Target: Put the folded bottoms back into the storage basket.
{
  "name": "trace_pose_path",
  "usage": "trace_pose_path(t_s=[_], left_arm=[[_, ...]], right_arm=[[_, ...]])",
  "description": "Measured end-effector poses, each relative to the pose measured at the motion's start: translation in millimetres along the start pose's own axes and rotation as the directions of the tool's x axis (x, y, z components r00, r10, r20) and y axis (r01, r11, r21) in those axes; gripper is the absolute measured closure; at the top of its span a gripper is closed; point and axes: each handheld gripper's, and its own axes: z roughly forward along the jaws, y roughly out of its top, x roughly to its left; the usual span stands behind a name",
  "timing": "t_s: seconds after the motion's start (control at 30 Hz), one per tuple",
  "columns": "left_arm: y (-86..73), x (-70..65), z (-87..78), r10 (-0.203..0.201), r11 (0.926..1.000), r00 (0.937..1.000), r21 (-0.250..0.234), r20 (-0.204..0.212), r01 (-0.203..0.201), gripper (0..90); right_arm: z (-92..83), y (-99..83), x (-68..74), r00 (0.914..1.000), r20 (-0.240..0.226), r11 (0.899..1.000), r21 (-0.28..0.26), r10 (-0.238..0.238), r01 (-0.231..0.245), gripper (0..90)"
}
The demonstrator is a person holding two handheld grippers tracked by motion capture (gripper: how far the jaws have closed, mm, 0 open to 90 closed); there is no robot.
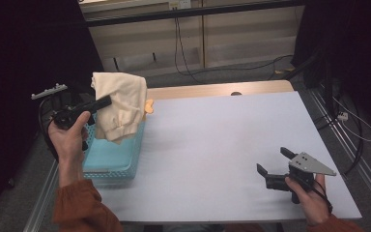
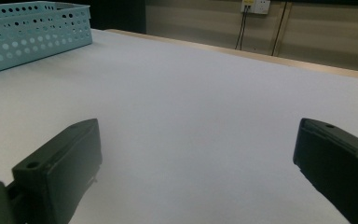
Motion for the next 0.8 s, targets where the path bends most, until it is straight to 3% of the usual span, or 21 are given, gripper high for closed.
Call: trace_pose_path(t_s=[0.4, 0.5, 0.67, 0.8], left_arm=[[-2.2, 14.2, -15.6, -0.014, 0.9999, 0.9989, 0.006, -0.045, 0.014, 73.3], [-2.1, 14.0, -16.8, 0.001, 1.0, 0.9979, 0.008, -0.065, 0.0, 73.3], [-4.3, 20.1, -16.1, -0.019, 0.9996, 0.9984, 0.021, -0.054, 0.02, 73.3], [-6.9, 26.3, -14.0, -0.029, 0.9987, 0.9971, 0.038, -0.071, 0.032, 73.2]], right_arm=[[0.1, 0.1, -0.1, 1.0, 0.002, 1.0, 0.0, -0.001, 0.001, 1.0], [0.1, 0.1, -0.1, 1.0, 0.0, 1.0, 0.0, -0.002, 0.002, 1.0], [0.0, 0.1, 0.0, 1.0, 0.0, 1.0, 0.0, -0.001, 0.001, 1.0], [0.1, 0.1, 0.2, 1.0, 0.0, 1.0, 0.001, -0.001, 0.001, 1.0]])
